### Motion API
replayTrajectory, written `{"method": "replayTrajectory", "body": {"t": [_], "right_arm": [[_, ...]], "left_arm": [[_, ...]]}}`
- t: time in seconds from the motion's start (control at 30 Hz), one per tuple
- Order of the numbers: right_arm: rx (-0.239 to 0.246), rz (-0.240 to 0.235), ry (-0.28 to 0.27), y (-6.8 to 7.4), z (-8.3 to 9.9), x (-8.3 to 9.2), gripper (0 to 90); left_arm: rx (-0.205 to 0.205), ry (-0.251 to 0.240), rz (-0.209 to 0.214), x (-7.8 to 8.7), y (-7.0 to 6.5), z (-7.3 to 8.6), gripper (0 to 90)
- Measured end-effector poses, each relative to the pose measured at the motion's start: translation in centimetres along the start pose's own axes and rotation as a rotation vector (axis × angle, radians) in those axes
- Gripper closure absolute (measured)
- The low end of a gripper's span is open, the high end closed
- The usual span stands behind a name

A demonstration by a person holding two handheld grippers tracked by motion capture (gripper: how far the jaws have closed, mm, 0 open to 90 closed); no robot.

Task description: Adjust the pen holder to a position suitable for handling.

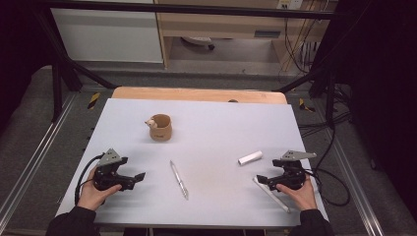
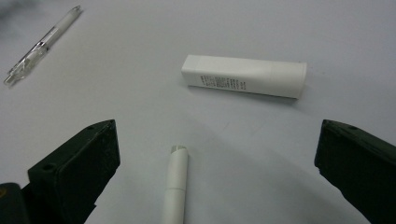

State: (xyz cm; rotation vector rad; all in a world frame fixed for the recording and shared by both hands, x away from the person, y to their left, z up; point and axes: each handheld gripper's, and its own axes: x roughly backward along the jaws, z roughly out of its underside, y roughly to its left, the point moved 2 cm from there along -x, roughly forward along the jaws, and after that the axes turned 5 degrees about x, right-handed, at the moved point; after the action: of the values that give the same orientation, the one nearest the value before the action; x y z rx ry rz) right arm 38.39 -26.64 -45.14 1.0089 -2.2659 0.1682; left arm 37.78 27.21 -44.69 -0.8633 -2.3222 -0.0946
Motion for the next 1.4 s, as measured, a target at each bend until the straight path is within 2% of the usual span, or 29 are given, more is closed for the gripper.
{"method": "replayTrajectory", "body": {"t": [0.67, 1.4], "right_arm": [[0.004, -0.003, 0.002, 0.1, 0.0, 0.0, 0.7], [0.009, 0.001, 0.002, 0.1, 0.0, -0.1, 0.7]], "left_arm": [[-0.003, -0.002, -0.011, -0.1, -0.2, -0.8, 5.0], [-0.025, 0.019, -0.011, -0.2, -0.7, -2.9, 3.7]]}}
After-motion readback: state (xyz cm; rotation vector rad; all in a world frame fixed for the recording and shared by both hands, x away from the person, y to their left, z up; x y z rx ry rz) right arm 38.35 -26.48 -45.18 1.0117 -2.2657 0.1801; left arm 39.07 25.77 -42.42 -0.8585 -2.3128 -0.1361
